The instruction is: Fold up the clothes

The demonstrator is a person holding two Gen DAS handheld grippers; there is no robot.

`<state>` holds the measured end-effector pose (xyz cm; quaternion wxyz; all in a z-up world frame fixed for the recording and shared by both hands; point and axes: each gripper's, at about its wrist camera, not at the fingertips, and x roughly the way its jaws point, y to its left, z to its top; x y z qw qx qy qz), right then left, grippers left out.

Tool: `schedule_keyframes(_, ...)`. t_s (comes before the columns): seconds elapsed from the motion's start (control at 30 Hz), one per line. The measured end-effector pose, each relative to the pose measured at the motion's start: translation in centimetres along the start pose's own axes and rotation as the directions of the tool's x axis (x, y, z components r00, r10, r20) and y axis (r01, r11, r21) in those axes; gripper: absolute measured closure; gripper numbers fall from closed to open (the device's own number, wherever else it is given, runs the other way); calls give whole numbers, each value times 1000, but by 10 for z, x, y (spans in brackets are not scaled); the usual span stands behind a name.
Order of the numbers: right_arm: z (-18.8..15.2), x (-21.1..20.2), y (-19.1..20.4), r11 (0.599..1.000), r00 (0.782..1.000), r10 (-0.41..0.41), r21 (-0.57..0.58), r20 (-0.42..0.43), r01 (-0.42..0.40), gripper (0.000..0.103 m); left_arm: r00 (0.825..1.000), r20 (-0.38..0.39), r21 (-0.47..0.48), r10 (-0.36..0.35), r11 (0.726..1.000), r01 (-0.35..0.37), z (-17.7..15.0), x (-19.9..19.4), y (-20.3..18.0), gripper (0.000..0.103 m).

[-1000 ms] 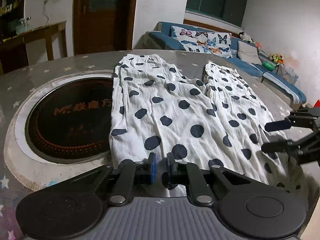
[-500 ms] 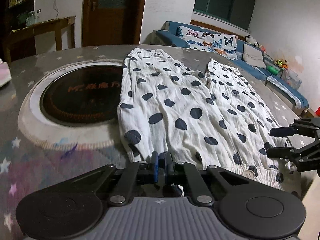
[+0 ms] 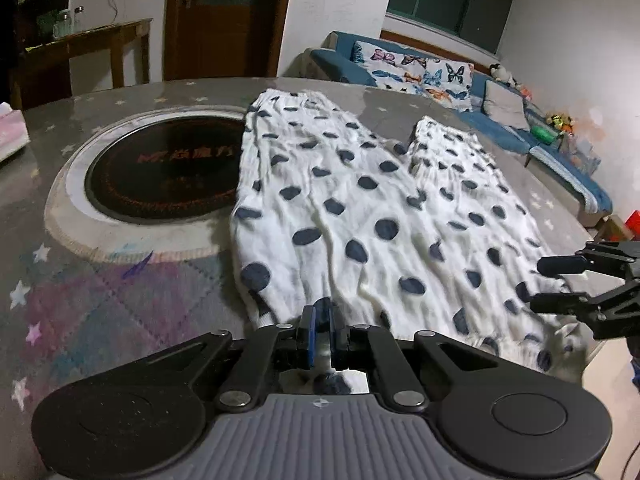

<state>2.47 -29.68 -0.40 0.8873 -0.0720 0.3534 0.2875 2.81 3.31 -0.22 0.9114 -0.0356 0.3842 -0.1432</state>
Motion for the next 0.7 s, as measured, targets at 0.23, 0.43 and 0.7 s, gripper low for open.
schedule_keyframes(0.23, 27, 26, -42, 996, 997, -76, 57, 27, 75, 41, 999, 43, 36, -21, 999, 20, 24, 15, -15, 95)
schedule_keyframes(0.43, 36, 47, -67, 989, 993, -120, 93, 12, 119, 41, 999, 31, 54, -10, 999, 8, 33, 38, -16, 95)
schedule_keyframes(0.7, 25, 42, -84, 970, 978, -206, 128, -8, 206, 41, 1000, 3, 74, 6, 997, -6, 27, 43, -15, 94)
